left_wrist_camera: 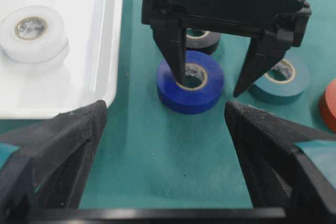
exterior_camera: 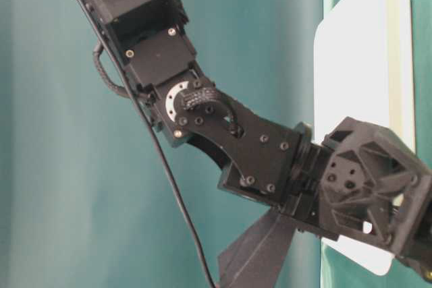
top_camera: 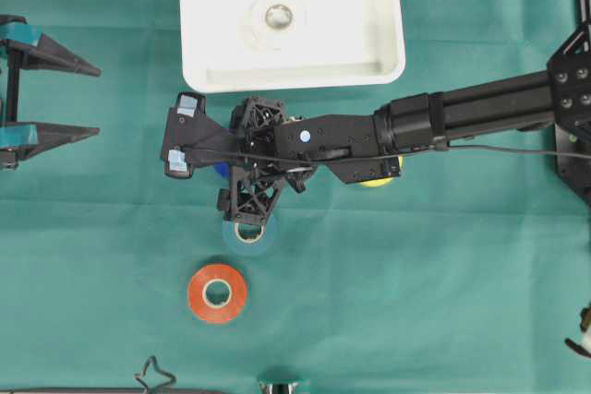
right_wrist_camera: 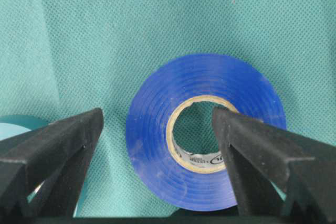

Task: Pick up the tape from a random location and place it into the white case.
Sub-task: 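Close the right gripper on the blue roll and lift it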

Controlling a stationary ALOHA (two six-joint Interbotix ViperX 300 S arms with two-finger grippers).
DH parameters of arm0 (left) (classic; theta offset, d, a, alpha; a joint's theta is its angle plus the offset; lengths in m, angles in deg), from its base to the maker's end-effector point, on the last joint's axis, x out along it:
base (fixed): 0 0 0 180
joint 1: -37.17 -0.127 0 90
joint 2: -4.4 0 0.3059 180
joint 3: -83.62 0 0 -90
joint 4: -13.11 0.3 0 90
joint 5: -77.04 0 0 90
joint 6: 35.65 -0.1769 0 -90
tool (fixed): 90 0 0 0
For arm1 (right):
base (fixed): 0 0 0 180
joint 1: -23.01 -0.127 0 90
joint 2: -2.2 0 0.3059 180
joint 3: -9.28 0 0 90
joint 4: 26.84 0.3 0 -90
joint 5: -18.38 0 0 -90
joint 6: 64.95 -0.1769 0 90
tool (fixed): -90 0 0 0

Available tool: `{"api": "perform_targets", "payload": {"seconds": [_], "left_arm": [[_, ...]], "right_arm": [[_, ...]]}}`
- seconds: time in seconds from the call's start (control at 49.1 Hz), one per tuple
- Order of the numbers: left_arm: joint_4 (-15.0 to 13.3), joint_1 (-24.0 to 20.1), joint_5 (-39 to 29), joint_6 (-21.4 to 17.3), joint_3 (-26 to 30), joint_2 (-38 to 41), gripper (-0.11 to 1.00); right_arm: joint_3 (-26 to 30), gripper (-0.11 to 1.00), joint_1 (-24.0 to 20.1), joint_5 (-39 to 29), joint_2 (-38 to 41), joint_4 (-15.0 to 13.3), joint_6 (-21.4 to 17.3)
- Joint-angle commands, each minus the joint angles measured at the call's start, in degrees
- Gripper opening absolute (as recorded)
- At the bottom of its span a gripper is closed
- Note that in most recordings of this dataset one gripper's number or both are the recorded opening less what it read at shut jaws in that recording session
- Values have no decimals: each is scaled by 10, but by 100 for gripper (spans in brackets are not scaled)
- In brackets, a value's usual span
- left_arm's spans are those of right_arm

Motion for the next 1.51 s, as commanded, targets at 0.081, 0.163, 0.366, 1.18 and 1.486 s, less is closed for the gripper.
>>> {"api": "perform_targets", "payload": {"seconds": [0.081, 0.163, 0.366, 1.18, 1.486], "left_arm": [[-1, 1, 3, 1, 5, 4, 96], [-1, 1, 3, 1, 5, 4, 96], [-1, 1, 4, 0, 5, 4, 96], [0, -8, 4, 0, 5, 4, 96], [-1, -8, 3, 0, 5, 4, 96]], "right_arm": [[4, 91, 6, -1, -4, 0, -3], [4, 89, 6, -2, -4, 0, -4], [4, 58, 6, 1, -4, 0, -4], [36, 31, -3, -37, -39, 1, -9], [65, 31, -9, -106, -89, -10, -7]]}}
